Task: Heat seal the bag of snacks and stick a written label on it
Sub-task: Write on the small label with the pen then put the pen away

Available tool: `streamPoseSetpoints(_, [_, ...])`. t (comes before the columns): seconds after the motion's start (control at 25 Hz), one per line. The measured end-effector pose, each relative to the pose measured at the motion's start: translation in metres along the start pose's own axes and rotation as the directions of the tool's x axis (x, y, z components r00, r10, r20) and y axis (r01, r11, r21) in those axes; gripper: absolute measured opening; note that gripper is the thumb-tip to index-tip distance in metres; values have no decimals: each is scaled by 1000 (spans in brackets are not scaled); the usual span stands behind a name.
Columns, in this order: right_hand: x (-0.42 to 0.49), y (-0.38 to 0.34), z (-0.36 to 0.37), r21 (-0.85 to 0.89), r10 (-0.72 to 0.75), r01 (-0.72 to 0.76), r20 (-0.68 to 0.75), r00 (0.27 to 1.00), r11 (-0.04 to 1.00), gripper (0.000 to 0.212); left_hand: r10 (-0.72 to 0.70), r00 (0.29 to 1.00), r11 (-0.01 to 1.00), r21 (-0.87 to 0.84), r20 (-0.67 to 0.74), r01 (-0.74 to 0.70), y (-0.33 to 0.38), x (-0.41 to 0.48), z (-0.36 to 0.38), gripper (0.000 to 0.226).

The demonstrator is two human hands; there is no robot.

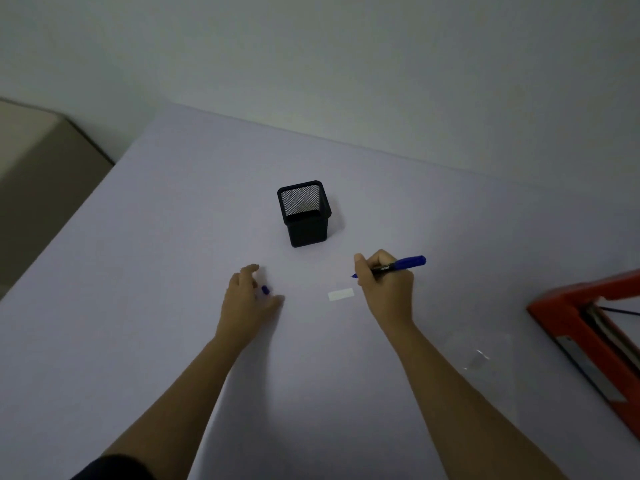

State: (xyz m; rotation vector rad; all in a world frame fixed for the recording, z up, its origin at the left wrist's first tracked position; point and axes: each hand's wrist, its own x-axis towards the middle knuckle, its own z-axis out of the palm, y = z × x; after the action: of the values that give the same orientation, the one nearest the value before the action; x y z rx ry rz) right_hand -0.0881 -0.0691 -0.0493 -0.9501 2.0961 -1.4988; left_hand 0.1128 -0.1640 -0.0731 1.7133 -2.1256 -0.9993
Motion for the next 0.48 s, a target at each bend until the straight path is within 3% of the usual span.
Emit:
streamPoseSetpoints(0.08, [1,8,6,5,-5,5,0,1000,1000,34,77,976,994,-62,-202,-92,7,-11,1,49])
streamPoseSetpoints(0.16, [-1,18,12,14,1,-1,3,1000,1000,34,325,905,937,-33,-274,-346,18,-19,10,24])
streamPoseSetpoints(0.24, [-4,29,17,8,11,-11,2,1000,1000,33,597,796,802,86,-97,-591,22,-20,32,23])
streamPoseSetpoints(0.28, [-6,35,19,4,14,-14,-1,1000,1000,31,658,753,745,129,12,-654,19,-18,45,27])
streamPoseSetpoints(0.36, [-9,45,22,-3,14,-14,-14,1000,1000,29,674,728,707,177,122,-685,14,-13,63,30])
streamPoseSetpoints(0.48, [-10,54,26,-30,4,-5,-11,1000,1000,28,691,710,677,224,136,-701,9,-10,72,33])
